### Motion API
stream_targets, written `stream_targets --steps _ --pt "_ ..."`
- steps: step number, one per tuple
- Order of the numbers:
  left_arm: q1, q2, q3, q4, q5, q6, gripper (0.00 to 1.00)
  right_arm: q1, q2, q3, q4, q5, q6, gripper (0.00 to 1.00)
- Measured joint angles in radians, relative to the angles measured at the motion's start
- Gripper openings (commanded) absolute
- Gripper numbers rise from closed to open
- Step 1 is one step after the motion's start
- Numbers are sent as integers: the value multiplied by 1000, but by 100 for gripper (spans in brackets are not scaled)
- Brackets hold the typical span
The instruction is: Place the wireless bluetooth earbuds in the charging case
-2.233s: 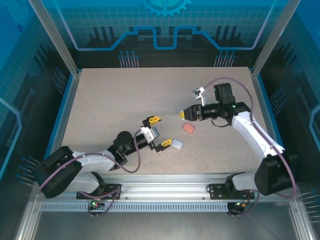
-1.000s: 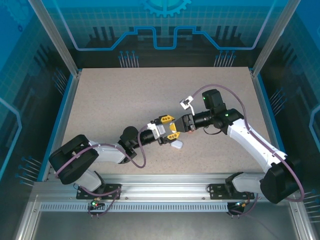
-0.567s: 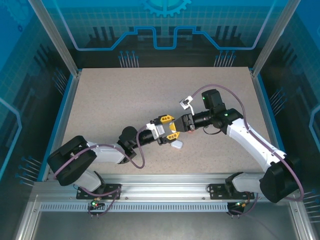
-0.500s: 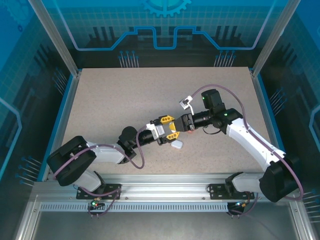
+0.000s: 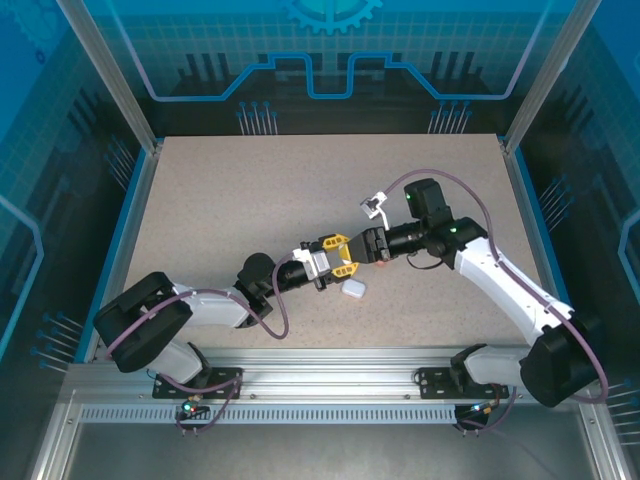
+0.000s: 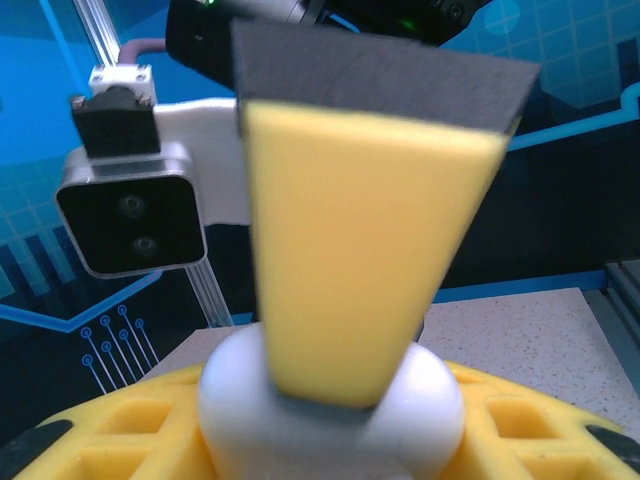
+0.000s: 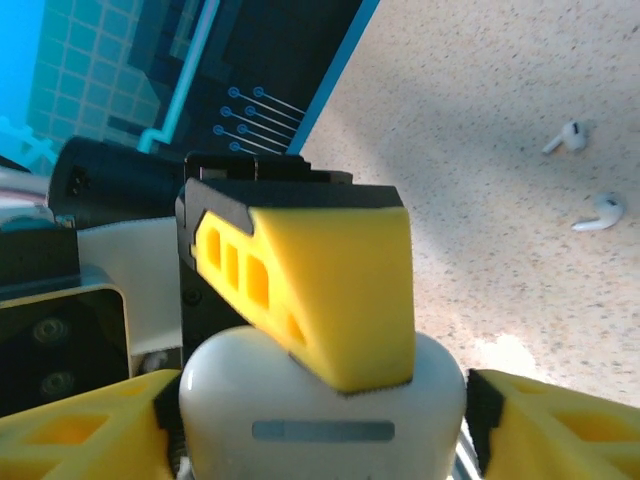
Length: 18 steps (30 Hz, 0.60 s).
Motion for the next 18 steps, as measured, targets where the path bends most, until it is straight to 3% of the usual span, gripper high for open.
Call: stream_targets --steps 5,10,18 --pt "0 -2 -3 -29 -7 1 37 0 -70 19 -73 103 -32 86" --pt "0 -43 -9 -137 -25 10 35 7 -98 97 -191 243 -64 81" --pt "-15 -121 -9 -348 -63 55 35 134 -45 184 -311 404 -77 72"
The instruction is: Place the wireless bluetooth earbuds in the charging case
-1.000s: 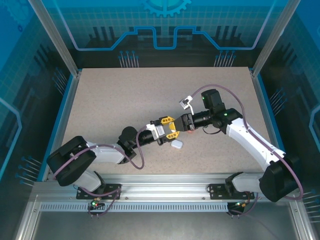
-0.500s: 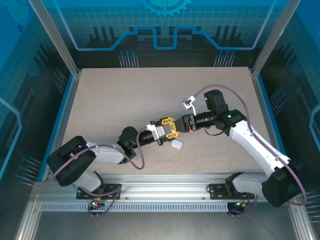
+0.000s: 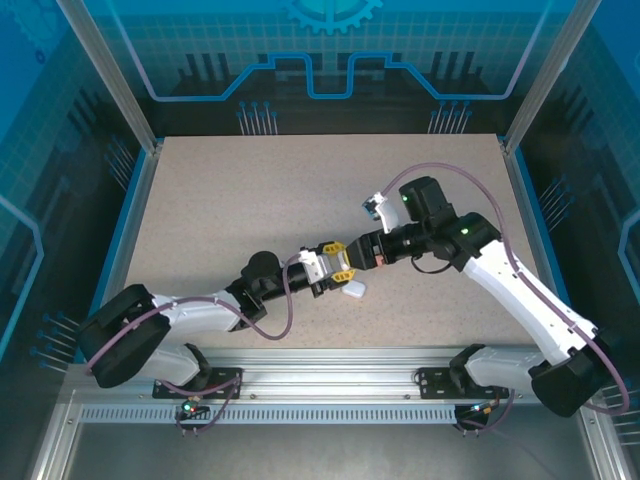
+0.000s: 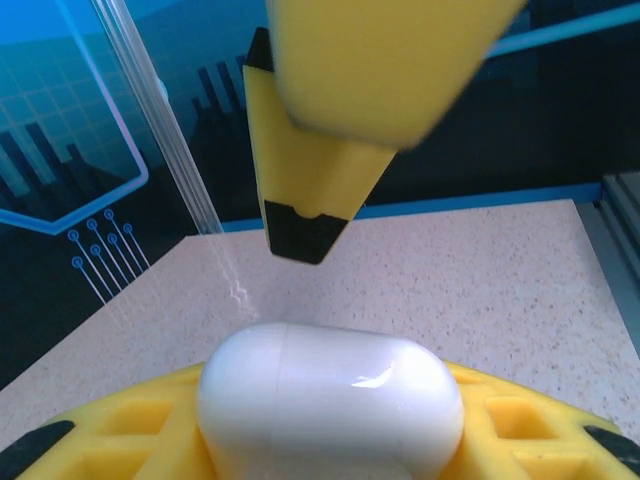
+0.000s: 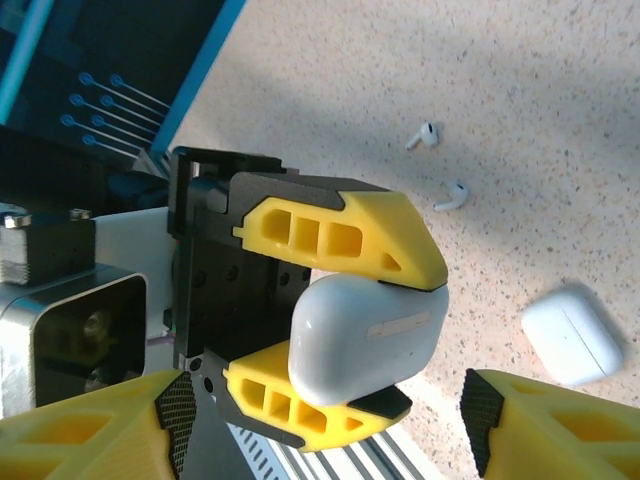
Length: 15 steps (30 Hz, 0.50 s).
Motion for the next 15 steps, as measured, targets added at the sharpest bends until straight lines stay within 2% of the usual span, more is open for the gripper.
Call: stream_targets --steps 6,15 --pt "-7 0 0 -48 -14 6 35 49 48 0 1 13 11 68" --pt "-12 2 3 -46 -23 5 34 53 83 0 1 49 25 63"
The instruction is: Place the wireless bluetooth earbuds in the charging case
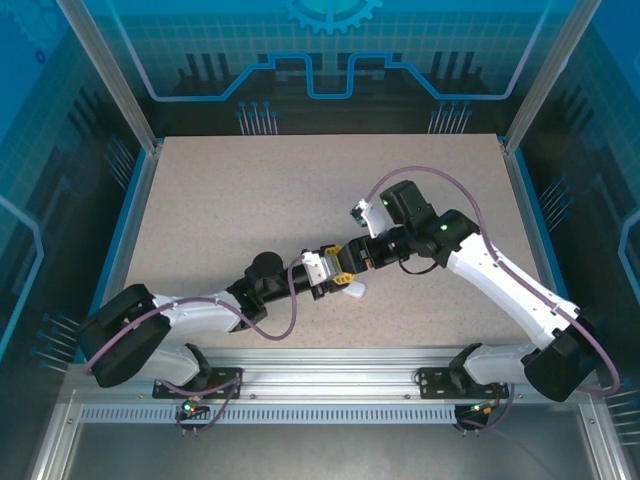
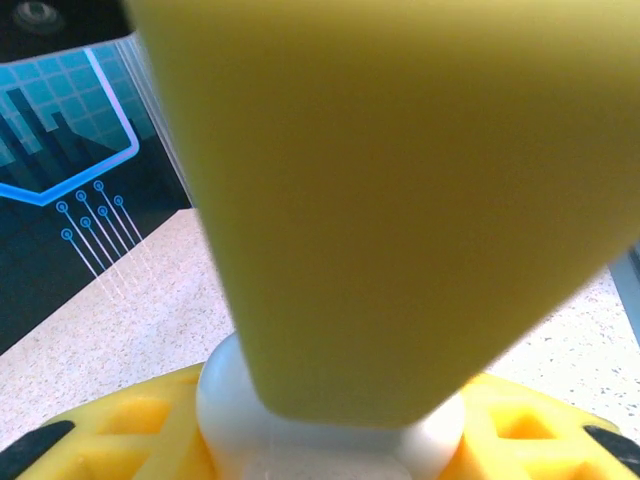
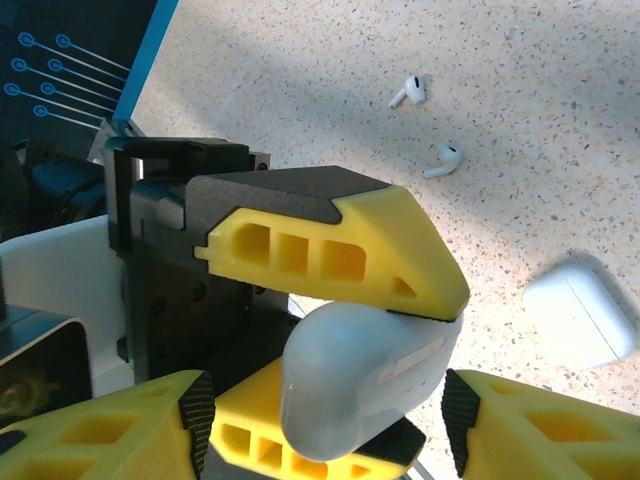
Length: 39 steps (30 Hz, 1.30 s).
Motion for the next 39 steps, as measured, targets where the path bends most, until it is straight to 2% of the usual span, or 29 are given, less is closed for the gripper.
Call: stream_targets --steps 8,15,21,28,39 --pt "-1 1 11 -21 -8 0 34 27 39 0 0 29 14 56" --pt "-3 1 18 -49 -22 11 35 33 44 0 -1 69 26 40" --pt "-7 2 24 -84 -39 26 43 38 44 0 -10 88 33 28" --pt "-10 2 24 -95 -53 31 53 39 44 0 -12 97 34 21" --pt "-19 -21 25 -88 -51 46 69 26 36 -47 33 57 33 19"
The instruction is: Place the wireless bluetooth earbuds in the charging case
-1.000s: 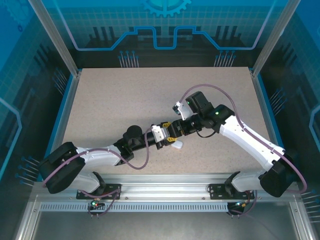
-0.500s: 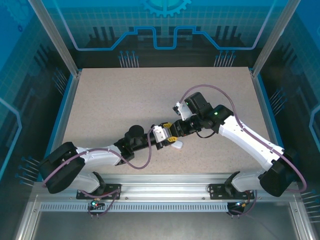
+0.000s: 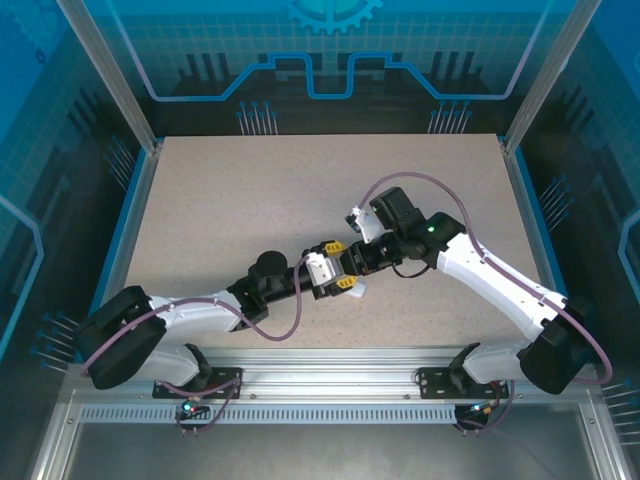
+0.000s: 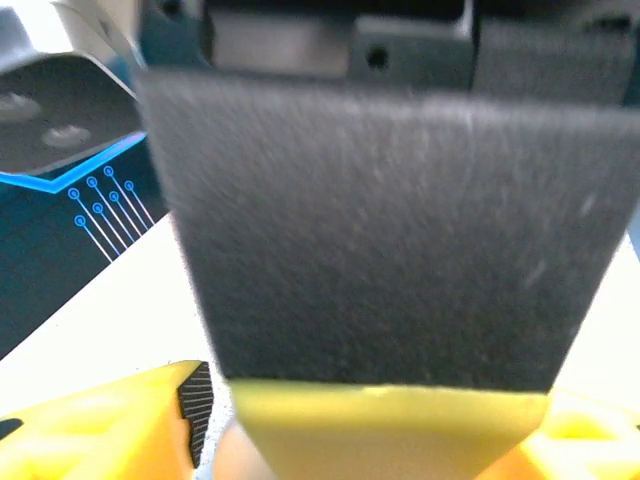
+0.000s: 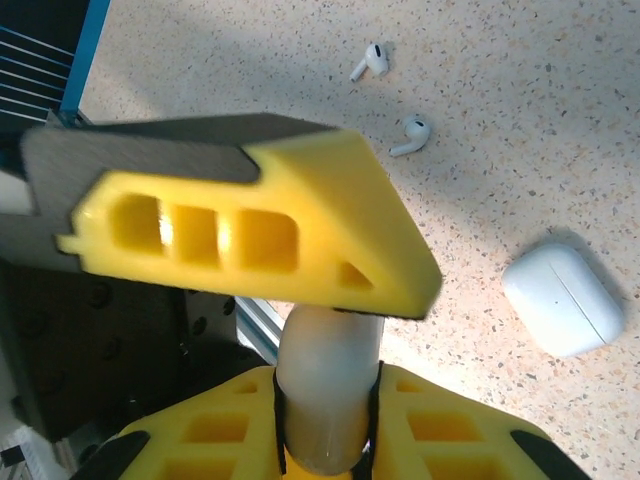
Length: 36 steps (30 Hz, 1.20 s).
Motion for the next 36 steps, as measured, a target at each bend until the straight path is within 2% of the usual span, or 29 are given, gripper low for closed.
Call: stream_targets --steps 5,9,14,19,23,29,36 --pt "0 -29 -8 26 7 -4 80 -38 -20 -42 20 -24 -8 19" --pt "8 -107 -47 25 14 -32 83 -107 -62 -97 56 -71 -39 19" --pt "103 -233 -94 26 80 -181 88 -244 -160 -211 139 -198 -110 20" --pt "198 -282 -95 26 162 -390 88 -317 -241 -275 240 -334 -167 21" --pt "208 -239 -93 56 220 -587 87 -331 -264 -301 324 -412 -173 21" --pt "210 -58 -80 241 294 -881 83 -331 -272 -324 405 -485 -149 21" --pt "208 94 15 375 361 -1079 73 -331 -297 -328 455 -526 -120 22"
